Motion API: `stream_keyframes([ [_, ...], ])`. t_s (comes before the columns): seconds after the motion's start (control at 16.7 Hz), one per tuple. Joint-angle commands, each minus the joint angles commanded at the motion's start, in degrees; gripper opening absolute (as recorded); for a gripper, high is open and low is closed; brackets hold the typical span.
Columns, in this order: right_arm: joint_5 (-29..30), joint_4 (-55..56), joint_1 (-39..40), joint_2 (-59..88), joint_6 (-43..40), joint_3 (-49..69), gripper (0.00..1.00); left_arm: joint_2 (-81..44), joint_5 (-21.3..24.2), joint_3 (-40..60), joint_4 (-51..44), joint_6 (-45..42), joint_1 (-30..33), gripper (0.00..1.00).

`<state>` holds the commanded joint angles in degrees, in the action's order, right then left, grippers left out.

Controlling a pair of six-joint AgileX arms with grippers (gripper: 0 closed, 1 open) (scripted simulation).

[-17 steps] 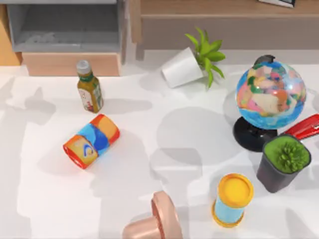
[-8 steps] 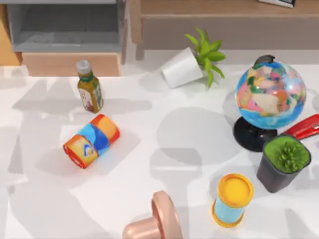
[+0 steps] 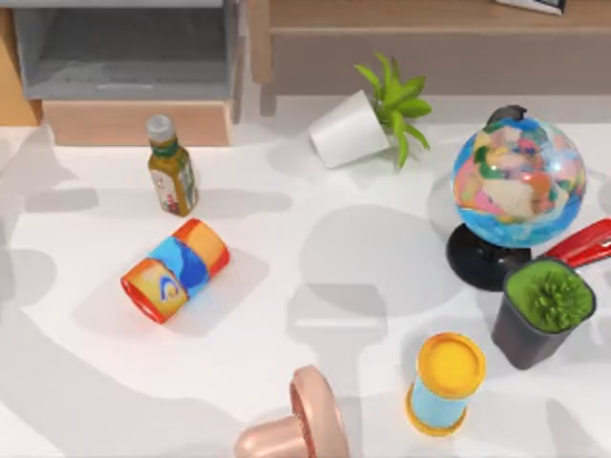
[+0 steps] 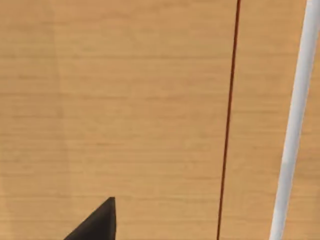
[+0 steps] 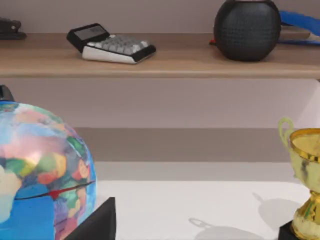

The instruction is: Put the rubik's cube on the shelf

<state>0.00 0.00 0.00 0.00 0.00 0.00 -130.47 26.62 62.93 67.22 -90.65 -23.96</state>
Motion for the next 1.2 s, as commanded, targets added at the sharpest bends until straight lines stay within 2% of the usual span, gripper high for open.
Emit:
stream_keyframes([
  [0.36,0.0,0.0,0.0,0.0,0.0,0.0,1.0,-0.1,-0.1,0.1,-0.1,-0.1,0.3,1.0],
  [0.72,0.0,0.0,0.0,0.0,0.0,0.0,1.0,-3.0,-1.3,6.2,-3.1,-0.1,1.3,1.0],
  [0.96,0.0,0.0,0.0,0.0,0.0,0.0,1.0,-3.3,-1.4,6.7,-3.4,-0.1,1.4,1.0],
  [1.2,0.0,0.0,0.0,0.0,0.0,0.0,1.0,-3.3,-1.4,6.7,-3.4,-0.1,1.4,0.7],
])
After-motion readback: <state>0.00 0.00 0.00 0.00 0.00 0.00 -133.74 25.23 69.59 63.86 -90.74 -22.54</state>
